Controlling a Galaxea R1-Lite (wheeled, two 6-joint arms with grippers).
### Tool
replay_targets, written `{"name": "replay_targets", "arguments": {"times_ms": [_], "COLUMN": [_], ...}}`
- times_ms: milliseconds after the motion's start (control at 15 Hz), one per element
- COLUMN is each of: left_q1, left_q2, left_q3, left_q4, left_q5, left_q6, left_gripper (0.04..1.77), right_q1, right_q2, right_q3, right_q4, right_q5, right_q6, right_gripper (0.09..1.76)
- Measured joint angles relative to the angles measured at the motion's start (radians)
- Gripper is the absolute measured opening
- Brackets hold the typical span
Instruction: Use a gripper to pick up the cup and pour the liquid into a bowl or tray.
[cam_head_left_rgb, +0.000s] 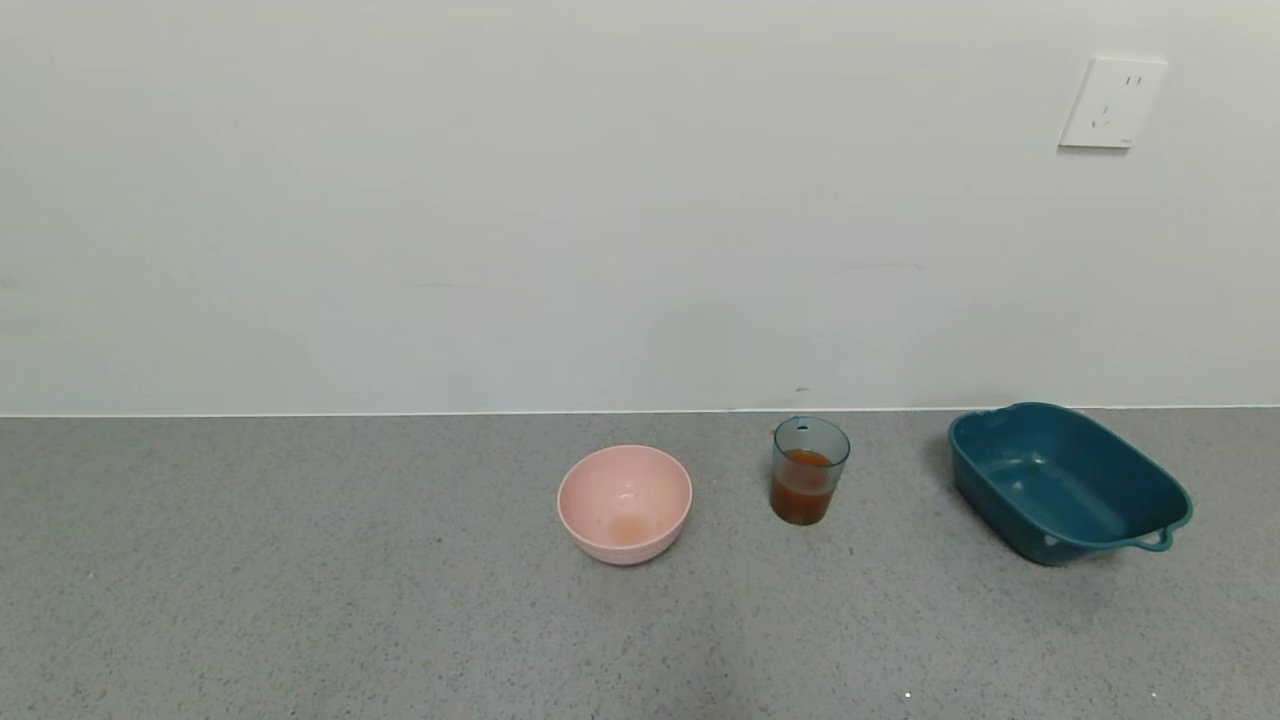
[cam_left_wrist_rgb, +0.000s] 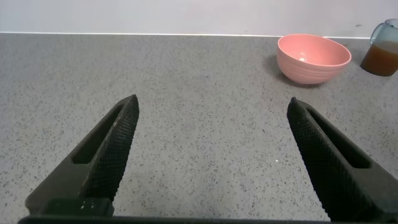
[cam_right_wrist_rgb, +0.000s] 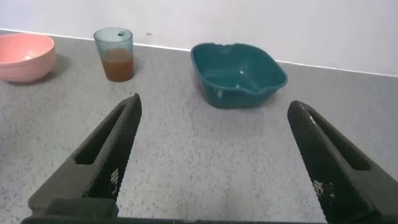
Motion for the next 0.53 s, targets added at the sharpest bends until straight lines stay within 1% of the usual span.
{"name": "replay_targets", "arguments": {"times_ms": [333,533], "left_q1": [0.000,0.000], "left_q2": [0.000,0.000], "left_q3": [0.000,0.000], "left_q4": [0.000,0.000], "left_q5": [0.000,0.000], "left_q6": [0.000,0.000], "left_gripper": [1.72,1.72], "right_q1": [0.022,0.049], "right_q2": [0.272,0.449], "right_q3": [-0.205,-0.294], "right_q4": [-0.004,-0.011], "right_q5": [0.018,0.053], "right_q6": [-0.011,-0.013], "right_gripper": [1.71,1.71]}}
